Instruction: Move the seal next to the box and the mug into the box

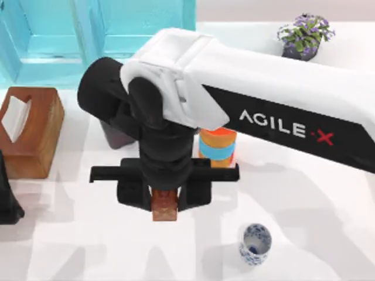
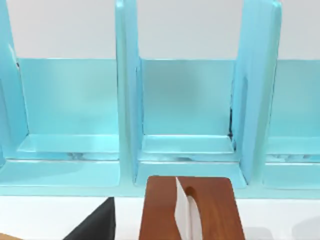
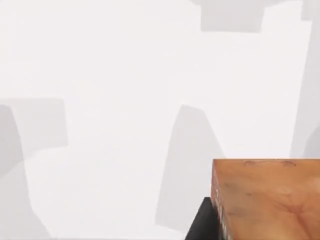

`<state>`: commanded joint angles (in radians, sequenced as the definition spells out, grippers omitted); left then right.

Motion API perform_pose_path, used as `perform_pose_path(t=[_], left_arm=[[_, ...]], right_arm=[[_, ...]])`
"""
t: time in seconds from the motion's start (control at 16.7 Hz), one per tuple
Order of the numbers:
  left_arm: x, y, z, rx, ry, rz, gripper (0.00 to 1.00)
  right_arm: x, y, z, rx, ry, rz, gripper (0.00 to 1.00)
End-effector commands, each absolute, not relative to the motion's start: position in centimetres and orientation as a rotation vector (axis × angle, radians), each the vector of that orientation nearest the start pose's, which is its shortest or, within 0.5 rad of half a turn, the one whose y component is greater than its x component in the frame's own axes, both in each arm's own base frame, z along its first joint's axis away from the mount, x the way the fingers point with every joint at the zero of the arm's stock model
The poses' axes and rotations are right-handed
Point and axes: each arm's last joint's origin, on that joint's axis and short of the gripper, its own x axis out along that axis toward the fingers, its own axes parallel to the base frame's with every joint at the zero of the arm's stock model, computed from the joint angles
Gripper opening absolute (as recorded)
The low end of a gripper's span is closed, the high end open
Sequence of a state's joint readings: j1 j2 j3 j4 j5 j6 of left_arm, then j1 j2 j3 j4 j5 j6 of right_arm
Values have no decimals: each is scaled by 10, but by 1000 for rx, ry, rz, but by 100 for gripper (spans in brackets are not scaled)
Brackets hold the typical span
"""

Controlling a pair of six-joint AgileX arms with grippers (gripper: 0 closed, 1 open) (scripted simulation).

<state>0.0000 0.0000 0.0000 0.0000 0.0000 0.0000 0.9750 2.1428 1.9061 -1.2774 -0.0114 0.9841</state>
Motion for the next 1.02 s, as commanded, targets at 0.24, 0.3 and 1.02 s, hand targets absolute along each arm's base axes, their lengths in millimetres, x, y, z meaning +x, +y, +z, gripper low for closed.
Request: perform_pose_path(t=[0.24, 0.3, 1.02], left_arm=[[106, -1, 160, 0, 0, 0, 100], [106, -1, 160, 0, 0, 0, 100], [106, -1, 160, 0, 0, 0, 100]], right_arm=[[234, 353, 224, 43, 1551, 42, 0], [234, 353, 224, 43, 1551, 42, 0], [335, 213, 235, 17, 1549, 27, 0]])
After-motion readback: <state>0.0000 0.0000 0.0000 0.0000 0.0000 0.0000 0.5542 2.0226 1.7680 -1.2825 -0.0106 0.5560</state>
